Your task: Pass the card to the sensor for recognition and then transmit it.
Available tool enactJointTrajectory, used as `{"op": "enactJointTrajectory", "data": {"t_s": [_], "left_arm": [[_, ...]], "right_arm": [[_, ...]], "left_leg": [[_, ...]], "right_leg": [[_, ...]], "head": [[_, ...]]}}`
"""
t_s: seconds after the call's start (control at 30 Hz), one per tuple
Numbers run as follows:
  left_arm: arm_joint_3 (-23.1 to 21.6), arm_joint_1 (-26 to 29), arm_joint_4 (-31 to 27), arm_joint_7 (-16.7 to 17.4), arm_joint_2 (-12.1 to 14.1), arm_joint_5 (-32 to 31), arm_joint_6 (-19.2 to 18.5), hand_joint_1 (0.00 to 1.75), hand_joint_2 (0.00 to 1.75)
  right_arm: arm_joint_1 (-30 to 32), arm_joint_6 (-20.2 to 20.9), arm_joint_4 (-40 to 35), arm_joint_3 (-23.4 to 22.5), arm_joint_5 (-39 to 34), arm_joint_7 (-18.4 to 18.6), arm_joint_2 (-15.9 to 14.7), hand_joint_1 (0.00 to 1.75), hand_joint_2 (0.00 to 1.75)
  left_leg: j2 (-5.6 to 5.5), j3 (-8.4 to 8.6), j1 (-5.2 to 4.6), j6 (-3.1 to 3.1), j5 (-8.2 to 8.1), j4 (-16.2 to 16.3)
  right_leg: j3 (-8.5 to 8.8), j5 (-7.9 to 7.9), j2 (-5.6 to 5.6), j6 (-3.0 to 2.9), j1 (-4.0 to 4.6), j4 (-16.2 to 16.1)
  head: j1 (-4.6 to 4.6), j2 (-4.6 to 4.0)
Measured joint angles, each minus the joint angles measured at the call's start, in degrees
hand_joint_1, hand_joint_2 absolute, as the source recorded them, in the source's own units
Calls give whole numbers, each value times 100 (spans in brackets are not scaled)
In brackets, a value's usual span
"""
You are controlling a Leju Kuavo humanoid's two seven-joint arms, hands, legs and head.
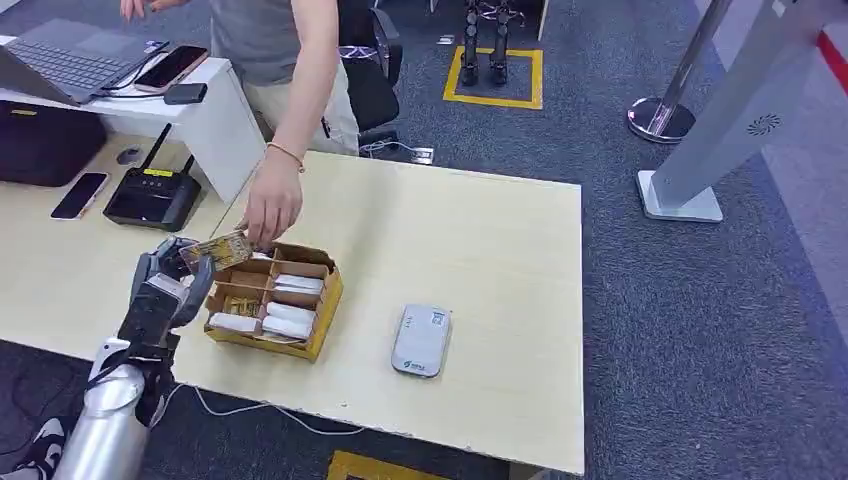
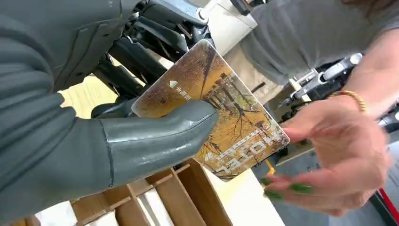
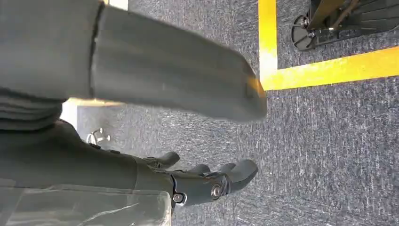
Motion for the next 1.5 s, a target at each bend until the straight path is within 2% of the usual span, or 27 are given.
{"op": "enactJointTrajectory", "data": {"t_s": [0.27, 0.53, 0.8, 1.1, 1.5], "left_arm": [[-420, -265, 0, -4, -18, -664, 308, 175, 175], [-1045, -701, 37, 35, -26, -1438, 719, 175, 175], [-1797, -1208, 271, 284, -26, -2561, 1185, 175, 175], [-2627, -1487, 579, 566, -103, -3298, 1421, 175, 175], [-3674, -1655, 1021, 986, -376, -4544, 1720, 175, 175]], "right_arm": [[-13, 11, 0, 50, 39, -17, 0, 0, 0], [-33, 101, 0, 92, 168, -15, 0, 0, 0], [-66, 118, -2, 96, 304, -81, 2, 0, 0], [-75, -9, -2, 96, 527, -15, 2, 0, 0], [-103, -33, -2, 96, 719, 2, 2, 0, 0]], "left_leg": [[0, 1, 0, 0, 0, 1], [0, 1, -1, 1, 1, 3], [-1, 0, -1, 1, 2, 5], [0, 0, -1, 2, 1, 5], [0, 0, -2, 2, 1, 6]], "right_leg": [[1, 1, -1, 1, 0, 0], [0, 3, 0, 2, -1, 0], [1, 4, 0, 1, -1, 0], [0, 4, 2, 1, -1, 0], [0, 5, 2, 2, -3, 0]], "head": [[0, 0], [0, 0], [0, 0], [-2, 0], [0, 0]]}}
